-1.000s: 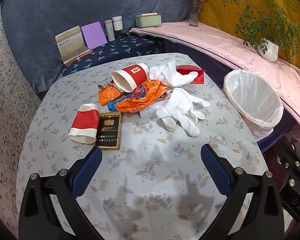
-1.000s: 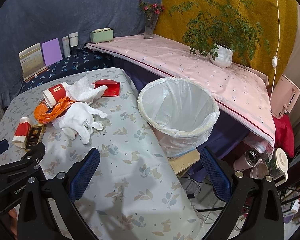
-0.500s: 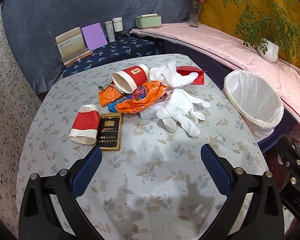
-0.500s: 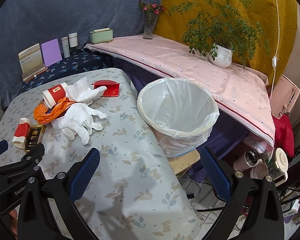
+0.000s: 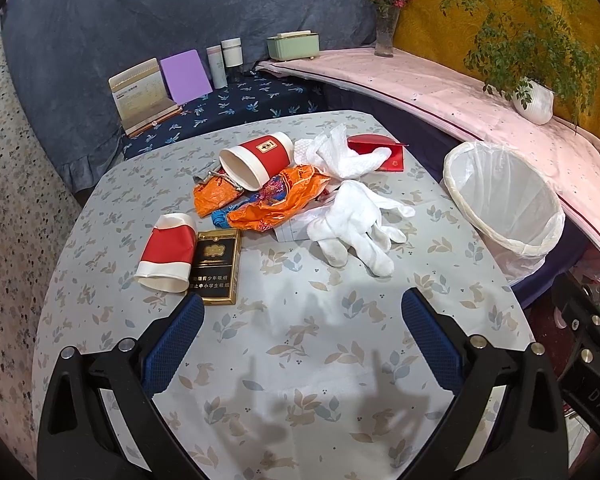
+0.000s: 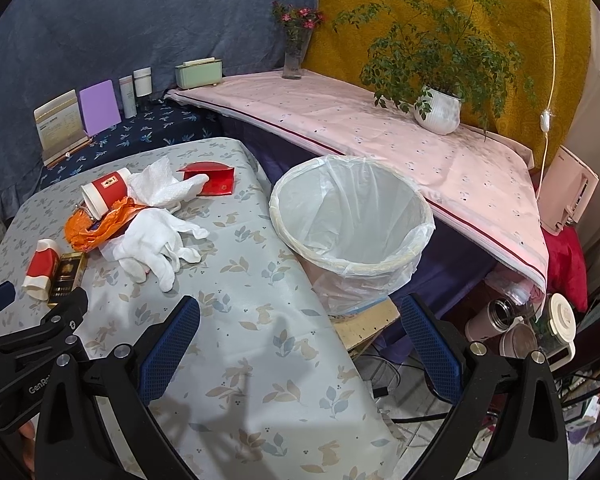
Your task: Collect trash
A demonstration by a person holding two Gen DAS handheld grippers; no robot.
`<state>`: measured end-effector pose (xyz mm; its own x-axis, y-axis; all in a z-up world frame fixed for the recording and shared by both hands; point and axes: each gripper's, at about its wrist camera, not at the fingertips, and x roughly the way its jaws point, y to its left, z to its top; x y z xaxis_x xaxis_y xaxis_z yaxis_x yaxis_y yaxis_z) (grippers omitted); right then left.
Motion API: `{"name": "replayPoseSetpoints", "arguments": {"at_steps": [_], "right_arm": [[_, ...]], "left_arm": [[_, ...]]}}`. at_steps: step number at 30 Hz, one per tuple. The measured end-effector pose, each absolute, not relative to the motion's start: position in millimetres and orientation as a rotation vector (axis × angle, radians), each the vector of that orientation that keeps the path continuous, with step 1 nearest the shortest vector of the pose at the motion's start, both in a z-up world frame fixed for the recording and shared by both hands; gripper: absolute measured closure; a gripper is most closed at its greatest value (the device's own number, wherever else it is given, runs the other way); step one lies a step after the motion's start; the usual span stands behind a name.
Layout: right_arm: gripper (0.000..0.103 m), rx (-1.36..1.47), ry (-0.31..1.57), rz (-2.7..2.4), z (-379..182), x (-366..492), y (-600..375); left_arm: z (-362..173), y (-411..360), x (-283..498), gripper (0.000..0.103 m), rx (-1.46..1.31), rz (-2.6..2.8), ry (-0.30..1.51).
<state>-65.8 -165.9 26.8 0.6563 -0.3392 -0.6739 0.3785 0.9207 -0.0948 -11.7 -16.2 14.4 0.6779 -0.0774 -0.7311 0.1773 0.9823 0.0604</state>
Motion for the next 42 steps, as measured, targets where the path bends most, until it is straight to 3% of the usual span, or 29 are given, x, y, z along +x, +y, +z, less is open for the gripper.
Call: {"name": "replayPoseSetpoints", "arguments": {"at_steps": [16,42], "right_arm": [[0.007,0.057,0.734,-0.427,28,-67,-167],[0.007,0.049,0.8,-0.23,-10,26,-96]], "left_arm": [[15,-7,-5,0.008,0.095,-0.139,0.801],[-49,118,87,0.011,-0.096,0.047,0.955]]}}
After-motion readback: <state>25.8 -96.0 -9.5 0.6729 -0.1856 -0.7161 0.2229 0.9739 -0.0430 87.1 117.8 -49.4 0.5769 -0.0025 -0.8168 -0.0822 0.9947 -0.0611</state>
